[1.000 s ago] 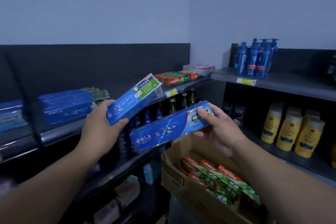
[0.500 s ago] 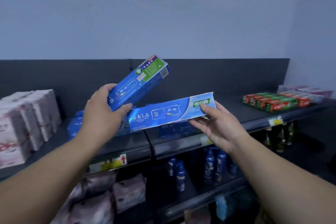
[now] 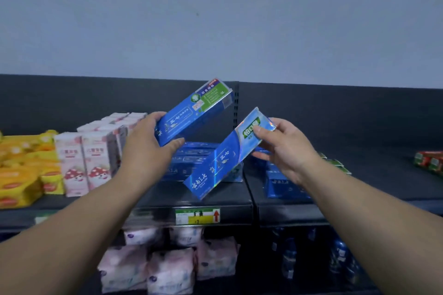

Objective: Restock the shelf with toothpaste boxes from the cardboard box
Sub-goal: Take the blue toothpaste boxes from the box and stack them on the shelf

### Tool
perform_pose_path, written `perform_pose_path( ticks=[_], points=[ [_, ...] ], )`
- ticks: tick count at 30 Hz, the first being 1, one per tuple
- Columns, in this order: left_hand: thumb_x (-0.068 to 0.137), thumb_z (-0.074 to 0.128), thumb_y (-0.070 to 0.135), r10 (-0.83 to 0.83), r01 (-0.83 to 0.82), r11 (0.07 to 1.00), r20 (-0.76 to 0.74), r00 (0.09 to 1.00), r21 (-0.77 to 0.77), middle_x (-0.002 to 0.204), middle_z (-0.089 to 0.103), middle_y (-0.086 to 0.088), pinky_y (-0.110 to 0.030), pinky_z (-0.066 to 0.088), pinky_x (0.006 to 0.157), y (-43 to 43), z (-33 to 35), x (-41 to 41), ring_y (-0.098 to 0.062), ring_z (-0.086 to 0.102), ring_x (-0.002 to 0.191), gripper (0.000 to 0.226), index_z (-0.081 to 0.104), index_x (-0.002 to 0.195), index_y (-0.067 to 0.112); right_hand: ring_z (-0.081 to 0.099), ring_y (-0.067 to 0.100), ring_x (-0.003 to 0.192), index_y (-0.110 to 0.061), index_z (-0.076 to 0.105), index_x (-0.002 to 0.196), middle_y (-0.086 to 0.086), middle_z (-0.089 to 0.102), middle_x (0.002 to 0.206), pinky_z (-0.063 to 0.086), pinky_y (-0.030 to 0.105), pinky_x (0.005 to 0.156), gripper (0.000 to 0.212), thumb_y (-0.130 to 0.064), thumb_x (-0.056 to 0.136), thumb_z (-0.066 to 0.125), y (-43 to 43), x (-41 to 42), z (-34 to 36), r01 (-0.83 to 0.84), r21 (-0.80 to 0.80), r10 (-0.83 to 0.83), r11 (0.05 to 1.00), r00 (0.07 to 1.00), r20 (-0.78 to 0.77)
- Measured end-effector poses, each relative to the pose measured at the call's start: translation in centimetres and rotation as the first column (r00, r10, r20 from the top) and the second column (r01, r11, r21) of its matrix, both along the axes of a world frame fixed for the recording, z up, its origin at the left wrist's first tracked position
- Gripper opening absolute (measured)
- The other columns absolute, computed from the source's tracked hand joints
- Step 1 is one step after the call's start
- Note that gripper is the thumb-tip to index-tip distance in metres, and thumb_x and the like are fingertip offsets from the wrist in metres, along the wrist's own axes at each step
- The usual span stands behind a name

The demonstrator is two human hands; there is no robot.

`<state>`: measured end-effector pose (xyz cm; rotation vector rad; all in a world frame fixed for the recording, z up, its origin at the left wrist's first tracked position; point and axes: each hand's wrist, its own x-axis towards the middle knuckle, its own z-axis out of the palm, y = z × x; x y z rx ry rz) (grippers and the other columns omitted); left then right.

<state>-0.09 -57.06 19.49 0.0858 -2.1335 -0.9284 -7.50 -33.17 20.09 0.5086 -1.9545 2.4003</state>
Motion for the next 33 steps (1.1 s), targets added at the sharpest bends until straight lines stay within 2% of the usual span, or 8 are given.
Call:
perform_pose_path(
  ticks=[4, 11, 13, 16, 19, 21, 27, 33],
  points=[
    [0.078, 0.075, 0.021, 0.037, -0.037, 0.999, 0.011, 0.999, 0.036, 0.108, 0.062, 0.009, -0.030, 0.043, 0.081, -0.4, -0.3, 0.4, -0.015, 0.058, 0.097, 0.043, 0.056, 0.116, 0.028, 0.073, 0.017, 0.079, -0.015, 0.055, 0.118, 0.000, 0.074, 0.087, 0.059, 0.039, 0.074, 0.029, -0.008, 0.092, 0.064, -0.3, -1.1, 0.3, -0.039, 0.034, 0.039, 0.999, 0.999, -0.003],
    [0.080, 0.075, 0.019, 0.069, -0.070, 0.995, 0.022, 0.997, 0.066, 0.106, 0.056, 0.012, -0.024, 0.037, 0.080, -0.6, -1.0, 1.0, -0.010, 0.054, 0.094, 0.045, 0.055, 0.121, 0.024, 0.071, 0.018, 0.082, -0.023, 0.052, 0.128, 0.005, 0.068, 0.105, 0.058, 0.036, 0.073, 0.046, -0.002, 0.089, 0.066, -1.5, -2.6, -1.3, -0.090, 0.055, 0.084, 0.994, 0.992, 0.097],
    [0.079, 0.075, 0.018, 0.068, -0.070, 0.996, 0.023, 0.997, 0.060, 0.108, 0.059, 0.010, -0.024, 0.038, 0.081, -1.1, -1.1, 1.0, -0.012, 0.056, 0.096, 0.046, 0.056, 0.121, 0.024, 0.068, 0.017, 0.080, -0.027, 0.051, 0.131, 0.008, 0.064, 0.103, 0.055, 0.029, 0.071, 0.058, 0.000, 0.084, 0.071, -2.0, -2.5, -2.1, -0.067, 0.247, 0.054, 0.967, 0.997, 0.057],
    [0.079, 0.075, 0.018, 0.067, -0.068, 0.996, 0.033, 0.997, 0.050, 0.110, 0.062, 0.006, -0.028, 0.042, 0.082, -2.0, -1.1, 0.8, -0.016, 0.059, 0.097, 0.048, 0.056, 0.122, 0.024, 0.053, 0.011, 0.068, -0.029, 0.053, 0.125, -0.003, 0.051, 0.084, 0.047, 0.021, 0.062, 0.056, -0.009, 0.079, 0.078, -3.0, -1.9, -3.4, 0.074, 0.662, 0.012, 0.746, 0.992, -0.124],
    [0.080, 0.075, 0.017, 0.044, -0.046, 0.998, 0.043, 0.998, 0.048, 0.105, 0.057, 0.010, -0.027, 0.040, 0.081, -2.2, -1.2, 0.5, -0.014, 0.057, 0.095, 0.048, 0.055, 0.122, 0.023, 0.055, 0.012, 0.076, -0.032, 0.051, 0.129, -0.008, 0.053, 0.105, 0.049, 0.024, 0.068, 0.055, -0.020, 0.082, 0.077, -4.0, -1.8, -4.8, 0.127, 0.779, 0.000, 0.614, 0.987, -0.161],
    [0.080, 0.075, 0.017, 0.032, -0.034, 0.999, 0.060, 0.998, 0.034, 0.105, 0.054, 0.011, -0.025, 0.038, 0.081, -2.1, -1.3, 0.3, -0.012, 0.054, 0.094, 0.049, 0.054, 0.124, 0.022, 0.055, 0.010, 0.084, -0.030, 0.048, 0.135, -0.008, 0.052, 0.116, 0.045, 0.022, 0.074, 0.056, -0.023, 0.085, 0.074, -4.4, -2.1, -5.2, 0.153, 0.784, 0.012, 0.601, 0.980, -0.201],
    [0.078, 0.077, 0.022, -0.045, 0.058, 0.994, 0.137, 0.990, -0.092, 0.109, 0.059, 0.005, -0.034, 0.045, 0.090, -1.6, -1.1, -1.6, -0.018, 0.056, 0.100, 0.051, 0.054, 0.123, 0.028, 0.058, 0.011, 0.099, -0.028, 0.053, 0.130, -0.007, 0.058, 0.114, 0.050, 0.025, 0.086, 0.057, -0.024, 0.080, 0.080, -2.0, -2.8, -2.4, 0.371, 0.561, -0.176, 0.740, 0.912, -0.370],
    [0.077, 0.078, 0.028, -0.217, 0.263, 0.948, 0.241, 0.946, -0.181, 0.109, 0.060, 0.009, -0.034, 0.043, 0.091, 2.2, -0.9, -4.0, -0.018, 0.055, 0.103, 0.051, 0.055, 0.123, 0.033, 0.065, 0.010, 0.104, -0.040, 0.051, 0.131, -0.014, 0.059, 0.129, 0.053, 0.030, 0.093, 0.068, -0.023, 0.074, 0.084, 2.6, -1.8, 0.7, 0.281, 0.484, -0.095, 0.829, 0.923, -0.373]
  ],
)
